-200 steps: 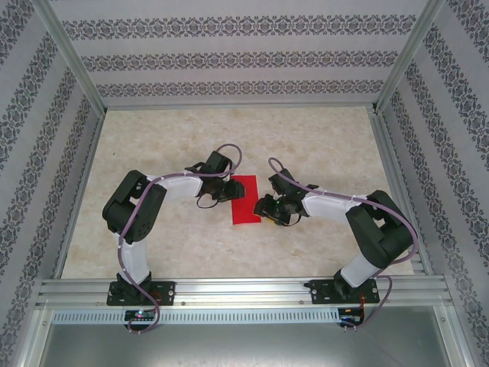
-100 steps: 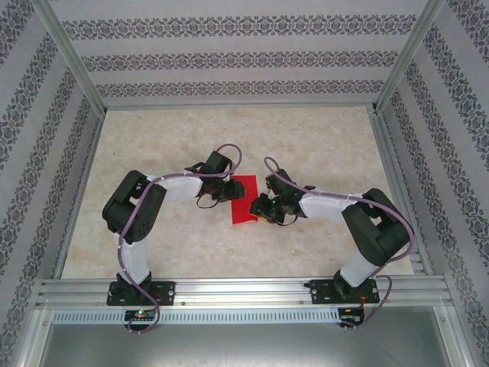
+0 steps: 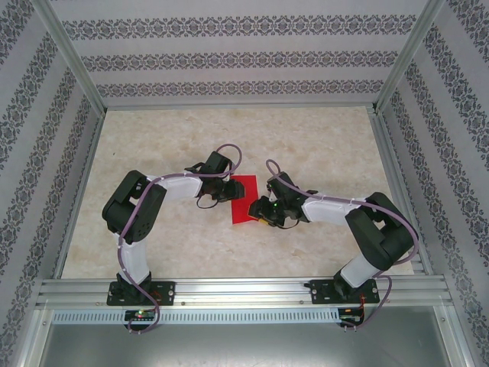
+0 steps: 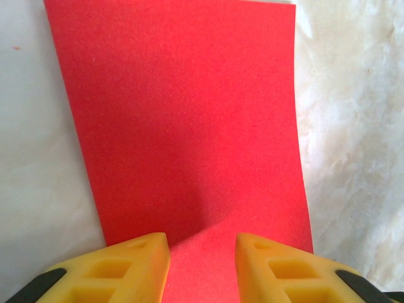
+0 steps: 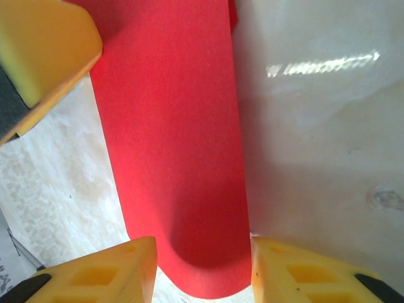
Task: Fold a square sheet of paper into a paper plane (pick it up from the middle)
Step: Third fold the triangle at the center of the table.
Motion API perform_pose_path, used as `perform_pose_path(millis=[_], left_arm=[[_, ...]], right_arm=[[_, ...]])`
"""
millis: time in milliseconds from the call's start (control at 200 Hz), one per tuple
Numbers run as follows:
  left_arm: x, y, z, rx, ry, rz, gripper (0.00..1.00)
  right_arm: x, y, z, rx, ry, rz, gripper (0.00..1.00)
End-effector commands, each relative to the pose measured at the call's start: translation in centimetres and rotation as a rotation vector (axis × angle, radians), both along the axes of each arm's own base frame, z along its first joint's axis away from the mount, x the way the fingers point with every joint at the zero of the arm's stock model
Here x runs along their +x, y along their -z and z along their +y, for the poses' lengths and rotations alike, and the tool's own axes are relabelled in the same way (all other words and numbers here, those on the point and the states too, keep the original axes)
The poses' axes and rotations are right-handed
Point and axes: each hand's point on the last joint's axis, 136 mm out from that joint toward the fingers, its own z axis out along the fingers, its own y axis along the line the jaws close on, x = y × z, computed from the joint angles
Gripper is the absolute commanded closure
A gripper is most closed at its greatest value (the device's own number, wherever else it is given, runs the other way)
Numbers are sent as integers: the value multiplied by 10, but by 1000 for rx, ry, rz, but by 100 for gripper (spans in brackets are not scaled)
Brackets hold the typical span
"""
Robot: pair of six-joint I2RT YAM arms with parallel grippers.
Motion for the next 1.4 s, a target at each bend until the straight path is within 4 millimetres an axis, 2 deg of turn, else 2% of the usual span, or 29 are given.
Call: perform_pose_path(millis=[0,130,365,460,654,874,1139,1289,1399], left_arm=[[-19,30,23,118,-28,69,64],[-19,31,23,118,-31,71,64],[-20,31,25,122,-32,72,65],[-19,30,24,120,-31,71,65],[-19,29,23,117,-30,70,64],[-19,29,23,117,-32,72,64],[-17,24,22,109,-31,63,64],[-14,13,20,102,-24,39,65],[-14,1,10,49,-2,39,64]], right_arm=[[-2,-16,17,98,-34,-37,56],[5,-23,23,159,-16,-70,55],[29,-27,-1,167,119,-142,53],[34,-30,-3,175,116,-158,52],[33,-26,4,195,81,-118,54],[13,-14,6,193,74,-28,60],[9,-17,-5,161,125,-25,79],[7,-20,-11,128,146,-25,84],[6,-21,-15,113,157,-13,96]])
